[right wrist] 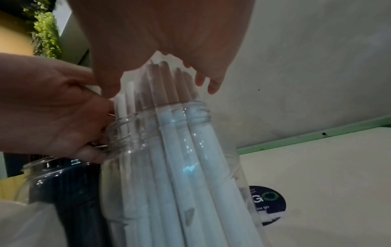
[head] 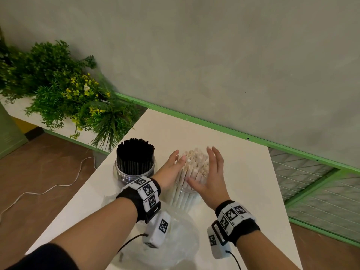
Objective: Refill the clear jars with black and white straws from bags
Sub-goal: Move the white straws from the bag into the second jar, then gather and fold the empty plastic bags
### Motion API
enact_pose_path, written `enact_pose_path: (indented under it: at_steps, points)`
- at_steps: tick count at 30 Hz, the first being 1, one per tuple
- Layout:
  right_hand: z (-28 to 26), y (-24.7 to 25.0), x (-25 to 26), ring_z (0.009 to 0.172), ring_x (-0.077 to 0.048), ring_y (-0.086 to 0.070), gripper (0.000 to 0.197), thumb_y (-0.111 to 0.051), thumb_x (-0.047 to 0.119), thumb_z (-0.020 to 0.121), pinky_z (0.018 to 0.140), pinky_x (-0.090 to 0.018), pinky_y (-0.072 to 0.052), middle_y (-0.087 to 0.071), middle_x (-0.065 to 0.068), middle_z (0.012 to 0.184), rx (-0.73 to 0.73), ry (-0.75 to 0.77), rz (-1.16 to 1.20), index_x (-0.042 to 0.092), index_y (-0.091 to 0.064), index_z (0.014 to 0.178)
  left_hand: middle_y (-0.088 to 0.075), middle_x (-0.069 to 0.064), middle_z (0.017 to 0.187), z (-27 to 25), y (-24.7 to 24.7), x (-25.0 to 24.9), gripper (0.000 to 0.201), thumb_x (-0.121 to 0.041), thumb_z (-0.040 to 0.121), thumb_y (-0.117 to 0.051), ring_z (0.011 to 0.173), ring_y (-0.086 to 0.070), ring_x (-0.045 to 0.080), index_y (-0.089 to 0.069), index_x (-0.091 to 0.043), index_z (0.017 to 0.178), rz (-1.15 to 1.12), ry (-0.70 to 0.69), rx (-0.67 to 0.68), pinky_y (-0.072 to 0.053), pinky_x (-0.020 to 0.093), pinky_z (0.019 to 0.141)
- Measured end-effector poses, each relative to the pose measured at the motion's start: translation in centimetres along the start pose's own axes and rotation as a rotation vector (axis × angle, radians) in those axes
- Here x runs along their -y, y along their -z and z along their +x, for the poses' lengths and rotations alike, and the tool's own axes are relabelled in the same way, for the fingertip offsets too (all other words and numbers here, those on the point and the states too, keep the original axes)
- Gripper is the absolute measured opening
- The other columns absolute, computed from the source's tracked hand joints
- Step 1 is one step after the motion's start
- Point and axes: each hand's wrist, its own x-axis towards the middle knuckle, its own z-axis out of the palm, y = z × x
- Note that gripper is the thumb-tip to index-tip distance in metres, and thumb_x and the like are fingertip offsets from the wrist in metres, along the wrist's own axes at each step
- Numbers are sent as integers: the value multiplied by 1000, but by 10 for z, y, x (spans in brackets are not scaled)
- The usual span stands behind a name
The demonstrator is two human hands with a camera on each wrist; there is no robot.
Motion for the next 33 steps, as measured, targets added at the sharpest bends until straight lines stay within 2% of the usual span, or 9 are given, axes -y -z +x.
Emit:
enact_pose_path:
  at_steps: [4, 7, 12, 19, 22, 24, 26, 30, 33]
  points:
    - [10, -5, 6, 142, -17, -19, 92, -63, 63, 71, 116, -39, -24, -18, -1, 156, 78, 58, -132, 28, -26, 148, -11, -7, 159, -18, -4, -7, 95, -78, 73, -30, 145, -13, 13, -4, -30, 152, -9, 29, 19, -9, 36, 119]
    - [14, -9, 12, 143, -22, -18, 75, -51, 58, 81, 117, -41, -21, -22, -2, 156, 18, 99, -197, 26, -31, 146, -7, -8, 159, -28, -3, -9, 112, -92, 63, -27, 145, -8, 10, -5, -28, 152, -22, 51, 20, -4, 37, 120]
    - [20, -7, 19, 144, -25, -15, 83, -29, 78, 74, 116, -47, -25, -25, 5, 156, 202, 44, -421, 36, -29, 146, -14, -6, 158, -44, 2, -12, 71, -63, 93, -17, 145, -12, 13, -13, -25, 152, -36, 105, 12, -9, 35, 116]
    - [35, -11, 24, 123, -25, -38, 51, -62, 48, 84, 97, -45, -44, -47, 3, 136, 101, -33, -334, 30, -54, 131, -15, -8, 158, -55, 11, -3, 94, -85, 77, -22, 145, -12, 11, -14, -28, 152, 19, 97, 42, -7, 43, 120]
    - [35, -7, 22, 132, -26, -31, 61, -61, 50, 86, 103, -47, -40, -38, 4, 146, 177, -34, -380, 32, -42, 140, -20, -9, 157, -61, 20, 0, 107, -92, 66, -27, 144, -17, 10, -18, -29, 151, 89, 55, 43, -11, 46, 120]
    - [32, -2, 25, 138, -26, -24, 70, -62, 54, 85, 107, -49, -33, -29, 3, 152, 206, -36, -435, 36, -32, 145, -30, -9, 154, -69, 27, 0, 91, -83, 76, -32, 141, -26, 10, -25, -28, 148, 103, 10, 33, -16, 44, 119]
    - [24, 6, 31, 136, -27, -26, 65, -64, 51, 84, 106, -49, -29, -34, 0, 149, 108, 20, -401, 34, -39, 142, -43, -9, 146, -82, 36, 1, 73, -74, 80, -41, 135, -38, 9, -40, -33, 140, 130, -50, 15, -25, 42, 116]
    - [-16, 22, 43, 103, -20, -49, 26, -68, 28, 87, 90, -35, -44, -53, 0, 111, -16, 179, -143, 19, -64, 111, -69, -2, 107, -115, 62, -4, 18, -31, 92, -58, 99, -65, 9, -62, -25, 109, 131, -191, -151, -50, 24, 84]
    - [-53, 27, 46, 75, -10, -51, 17, -66, 29, 87, 67, -25, -44, -51, 7, 89, 38, -40, -99, 18, -55, 95, -66, -7, 93, -137, 93, 3, 8, -20, 93, -57, 80, -61, 5, -65, -21, 96, 423, -244, -407, -43, 19, 69]
